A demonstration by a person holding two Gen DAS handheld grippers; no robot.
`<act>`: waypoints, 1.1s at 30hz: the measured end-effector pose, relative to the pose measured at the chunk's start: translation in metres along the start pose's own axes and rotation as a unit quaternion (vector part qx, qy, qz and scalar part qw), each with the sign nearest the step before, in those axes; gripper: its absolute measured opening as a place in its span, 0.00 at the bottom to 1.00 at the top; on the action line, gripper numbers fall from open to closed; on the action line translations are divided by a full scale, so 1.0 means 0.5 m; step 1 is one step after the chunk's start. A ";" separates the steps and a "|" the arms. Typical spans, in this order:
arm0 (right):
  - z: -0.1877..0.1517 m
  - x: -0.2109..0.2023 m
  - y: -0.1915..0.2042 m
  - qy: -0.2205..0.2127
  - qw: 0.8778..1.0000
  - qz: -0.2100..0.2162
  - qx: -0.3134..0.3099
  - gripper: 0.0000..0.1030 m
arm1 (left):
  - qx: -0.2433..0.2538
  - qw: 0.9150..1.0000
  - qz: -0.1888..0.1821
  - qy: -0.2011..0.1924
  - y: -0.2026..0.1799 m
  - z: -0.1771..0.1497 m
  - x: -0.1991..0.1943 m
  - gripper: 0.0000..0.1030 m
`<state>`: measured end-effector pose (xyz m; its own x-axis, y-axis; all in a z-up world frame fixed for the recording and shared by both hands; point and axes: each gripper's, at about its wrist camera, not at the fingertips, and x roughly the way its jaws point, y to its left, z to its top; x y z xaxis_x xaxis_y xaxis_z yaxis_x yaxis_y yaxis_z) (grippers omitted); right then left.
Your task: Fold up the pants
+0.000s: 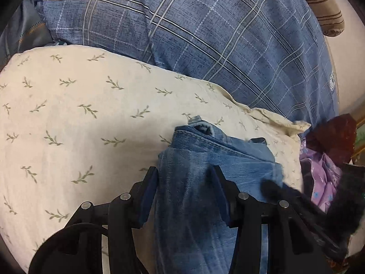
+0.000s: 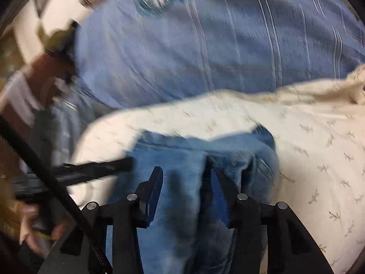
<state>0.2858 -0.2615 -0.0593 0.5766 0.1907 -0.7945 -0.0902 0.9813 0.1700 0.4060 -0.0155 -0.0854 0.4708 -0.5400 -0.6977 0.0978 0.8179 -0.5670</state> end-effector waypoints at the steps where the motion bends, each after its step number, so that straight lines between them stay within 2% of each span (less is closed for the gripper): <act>1: -0.003 0.011 -0.010 0.006 1.000 -0.002 0.009 0.28 | 0.004 1.000 0.002 -0.002 -0.002 -0.001 -0.001 0.45; 3: -0.004 0.012 -0.025 0.007 1.000 -0.001 0.021 0.19 | 0.009 1.000 0.004 -0.007 -0.007 -0.003 -0.004 0.43; 6: -0.003 -0.024 -0.026 -0.014 1.000 -0.009 0.023 0.01 | 0.014 0.999 -0.003 -0.029 -0.013 -0.015 -0.029 0.23; 9: -0.007 -0.072 -0.013 -0.036 0.999 -0.026 0.016 0.01 | 0.035 0.998 -0.012 -0.049 -0.027 -0.025 -0.045 0.18; 13: -0.018 -0.021 -0.036 0.002 0.999 -0.043 0.025 0.01 | 0.061 0.997 0.015 -0.054 -0.034 -0.039 -0.025 0.17; 16: -0.023 -0.021 -0.038 0.005 0.998 -0.049 0.033 0.01 | 0.061 0.997 0.016 -0.046 -0.038 -0.039 -0.031 0.20; 17: -0.022 -0.031 -0.033 -0.002 0.998 -0.051 0.025 0.01 | 0.058 0.997 0.015 -0.046 -0.037 -0.037 -0.032 0.25; 19: -0.026 -0.026 -0.033 0.004 0.999 -0.047 0.017 0.09 | 0.054 0.997 0.022 -0.053 -0.035 -0.027 -0.034 0.34; 20: -0.030 -0.024 -0.037 0.004 0.999 -0.035 0.019 0.09 | 0.055 0.997 0.032 -0.051 -0.035 -0.022 -0.032 0.36; 21: -0.029 -0.026 -0.044 0.006 1.000 -0.014 0.027 0.18 | 0.055 0.997 0.036 -0.048 -0.036 -0.017 -0.032 0.36; 22: -0.028 -0.036 -0.047 0.003 1.000 0.000 0.031 0.36 | 0.056 0.997 0.036 -0.047 -0.037 -0.013 -0.032 0.36; 23: -0.024 -0.054 -0.051 -0.009 0.999 0.014 0.035 0.49 | 0.065 0.996 0.042 -0.043 -0.044 -0.007 -0.030 0.38; 24: -0.023 -0.082 -0.058 -0.033 0.999 0.013 0.041 0.78 | 0.074 0.995 0.049 -0.035 -0.050 -0.002 -0.025 0.39; 25: -0.021 -0.101 -0.064 -0.054 0.997 0.003 0.048 0.89 | 0.081 0.995 0.052 -0.028 -0.057 0.002 -0.020 0.39; 27: -0.015 -0.107 -0.081 -0.057 0.996 -0.003 0.062 0.89 | 0.087 0.995 0.044 -0.019 -0.070 0.013 -0.009 0.40; 29: -0.012 -0.079 -0.104 -0.034 0.996 0.007 0.082 0.89 | 0.096 0.994 0.050 -0.019 -0.080 0.015 0.001 0.42; 33: -0.006 0.001 -0.122 0.025 0.993 0.014 0.110 0.87 | 0.096 0.994 0.044 -0.024 -0.077 0.017 0.006 0.40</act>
<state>0.2892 -0.3214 -0.0719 0.5348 0.2251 -0.8144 0.0772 0.9468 0.3123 0.4110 -0.0469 -0.0618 0.5264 -0.4580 -0.7164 0.2178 0.8870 -0.4070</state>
